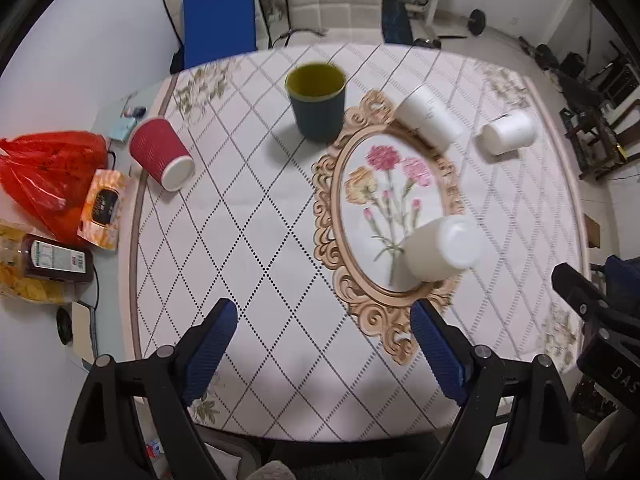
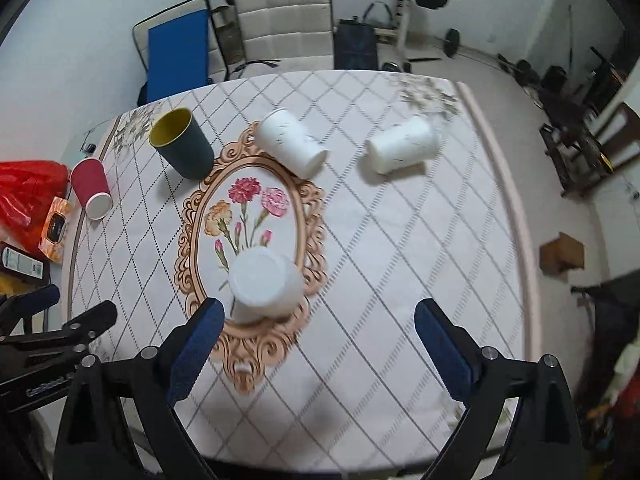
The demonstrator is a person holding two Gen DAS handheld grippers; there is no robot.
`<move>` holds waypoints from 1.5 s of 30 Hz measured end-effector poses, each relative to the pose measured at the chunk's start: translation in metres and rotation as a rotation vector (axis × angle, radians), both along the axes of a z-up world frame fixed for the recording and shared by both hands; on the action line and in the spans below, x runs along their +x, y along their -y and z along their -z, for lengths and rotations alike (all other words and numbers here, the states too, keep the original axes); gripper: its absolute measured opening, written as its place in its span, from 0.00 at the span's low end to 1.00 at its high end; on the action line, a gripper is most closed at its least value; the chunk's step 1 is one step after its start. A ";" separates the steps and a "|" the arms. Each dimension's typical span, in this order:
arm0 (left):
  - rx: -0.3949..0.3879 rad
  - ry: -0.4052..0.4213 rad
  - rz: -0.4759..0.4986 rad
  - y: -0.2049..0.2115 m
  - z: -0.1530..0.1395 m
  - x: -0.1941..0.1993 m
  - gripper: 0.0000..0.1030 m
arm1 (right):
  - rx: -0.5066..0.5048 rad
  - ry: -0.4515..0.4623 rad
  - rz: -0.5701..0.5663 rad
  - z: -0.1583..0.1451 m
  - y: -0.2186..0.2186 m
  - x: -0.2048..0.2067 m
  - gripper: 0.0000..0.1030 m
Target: Flip cup upside down
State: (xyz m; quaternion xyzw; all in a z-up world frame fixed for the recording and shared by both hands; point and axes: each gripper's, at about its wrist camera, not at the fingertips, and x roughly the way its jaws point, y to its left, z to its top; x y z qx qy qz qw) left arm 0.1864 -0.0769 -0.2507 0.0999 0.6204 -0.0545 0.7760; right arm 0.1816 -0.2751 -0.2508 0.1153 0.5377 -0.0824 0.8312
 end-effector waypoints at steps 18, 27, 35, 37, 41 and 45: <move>-0.091 0.147 0.026 -0.001 -0.155 -0.062 0.86 | -0.040 0.162 0.059 -0.181 0.003 -0.136 0.95; -0.076 0.202 0.027 -0.005 -0.188 -0.087 0.87 | -0.042 0.204 0.060 -0.231 -0.001 -0.171 0.98; -0.068 0.233 0.003 -0.012 -0.194 -0.096 0.97 | -0.028 0.182 0.053 -0.227 0.001 -0.166 0.98; -0.069 0.239 -0.002 -0.013 -0.195 -0.098 0.97 | -0.036 0.181 0.052 -0.227 0.000 -0.167 0.98; -0.068 0.246 -0.008 -0.015 -0.197 -0.101 0.97 | -0.041 0.182 0.052 -0.226 0.001 -0.164 0.98; -0.068 0.240 -0.006 -0.015 -0.198 -0.103 0.97 | -0.042 0.186 0.047 -0.227 0.000 -0.162 0.98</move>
